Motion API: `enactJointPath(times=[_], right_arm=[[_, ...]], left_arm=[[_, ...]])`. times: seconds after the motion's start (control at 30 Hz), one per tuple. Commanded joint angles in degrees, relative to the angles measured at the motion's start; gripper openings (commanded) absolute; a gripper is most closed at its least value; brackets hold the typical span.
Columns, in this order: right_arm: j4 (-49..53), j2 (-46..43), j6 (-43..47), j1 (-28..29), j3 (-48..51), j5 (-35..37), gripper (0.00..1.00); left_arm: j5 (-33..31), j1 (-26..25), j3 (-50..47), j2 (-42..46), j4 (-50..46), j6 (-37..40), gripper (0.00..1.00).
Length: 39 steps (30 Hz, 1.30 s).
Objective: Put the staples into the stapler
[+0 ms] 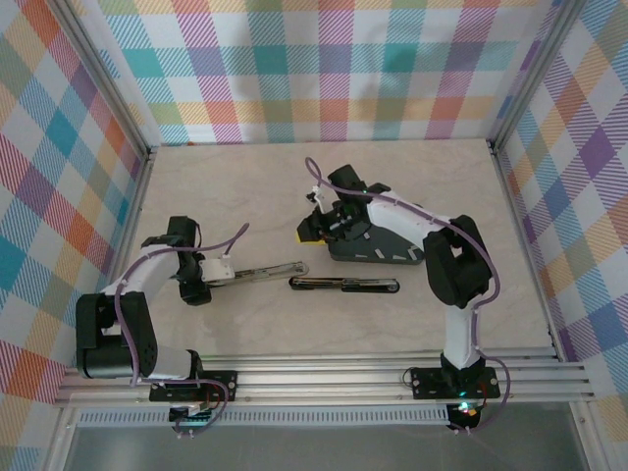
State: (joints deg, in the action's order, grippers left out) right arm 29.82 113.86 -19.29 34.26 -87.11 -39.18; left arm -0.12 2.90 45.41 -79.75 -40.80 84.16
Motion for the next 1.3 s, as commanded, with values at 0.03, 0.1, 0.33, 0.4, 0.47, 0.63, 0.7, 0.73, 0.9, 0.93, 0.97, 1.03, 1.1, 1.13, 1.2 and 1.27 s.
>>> enactJointPath(times=[0.03,0.1,0.33,0.4,0.47,0.63,0.7,0.73,0.9,0.93,0.97,1.03,1.1,1.13,1.2,1.27], right_arm=[[2.43,1.57,-0.04,1.06,-1.68,-1.00,0.40],[2.35,2.01,-0.19,1.33,-1.66,-0.90,0.40],[2.26,3.10,-0.75,1.95,-2.41,-0.25,0.40],[2.54,3.29,-0.84,2.12,-2.61,0.02,0.40],[3.08,3.72,-0.67,2.39,-3.12,0.29,0.40],[6.08,4.73,0.57,3.05,-4.68,1.93,0.38],[7.27,5.04,0.84,3.11,-5.04,2.89,0.38],[7.88,5.29,0.99,3.08,-5.29,3.41,0.38],[11.94,7.53,1.93,3.26,-7.41,5.29,0.37],[12.42,7.76,2.04,3.31,-7.66,5.47,0.37],[12.84,8.11,2.08,3.41,-7.82,5.58,0.37],[13.64,8.61,2.11,3.53,-8.07,5.90,0.36],[14.56,9.16,2.15,3.62,-8.47,6.56,0.36],[15.19,9.50,2.37,3.71,-8.75,6.97,0.35],[16.27,10.12,2.60,3.78,-9.34,7.78,0.35],[17.70,10.84,2.68,3.80,-10.29,8.49,0.35]], left_arm=[[0.95,1.19,0.30,-1.59,4.06,3.75,0.67],[2.42,1.41,1.42,-2.03,3.45,4.04,0.67],[5.47,2.29,4.66,-5.71,1.69,6.54,0.67],[5.80,2.46,4.84,-6.74,1.68,7.12,0.67],[5.66,2.50,4.84,-8.05,1.84,7.25,0.67],[5.23,2.55,4.57,-9.93,3.43,7.36,0.64],[4.89,2.55,4.62,-10.51,3.52,7.35,0.62],[4.65,2.55,4.60,-10.71,3.59,7.38,0.61],[3.72,2.53,3.82,-11.14,5.24,7.53,0.58],[3.80,2.53,3.81,-11.17,5.26,7.56,0.56],[3.86,2.55,3.94,-11.37,5.28,7.60,0.55],[3.82,2.55,4.26,-11.74,4.60,7.80,0.50],[3.63,2.54,4.51,-12.06,4.23,7.95,0.47],[3.72,2.54,4.60,-11.88,4.15,8.11,0.45],[3.64,2.49,4.54,-11.54,4.23,8.36,0.42],[3.29,2.47,4.49,-10.99,3.94,8.83,0.41]])
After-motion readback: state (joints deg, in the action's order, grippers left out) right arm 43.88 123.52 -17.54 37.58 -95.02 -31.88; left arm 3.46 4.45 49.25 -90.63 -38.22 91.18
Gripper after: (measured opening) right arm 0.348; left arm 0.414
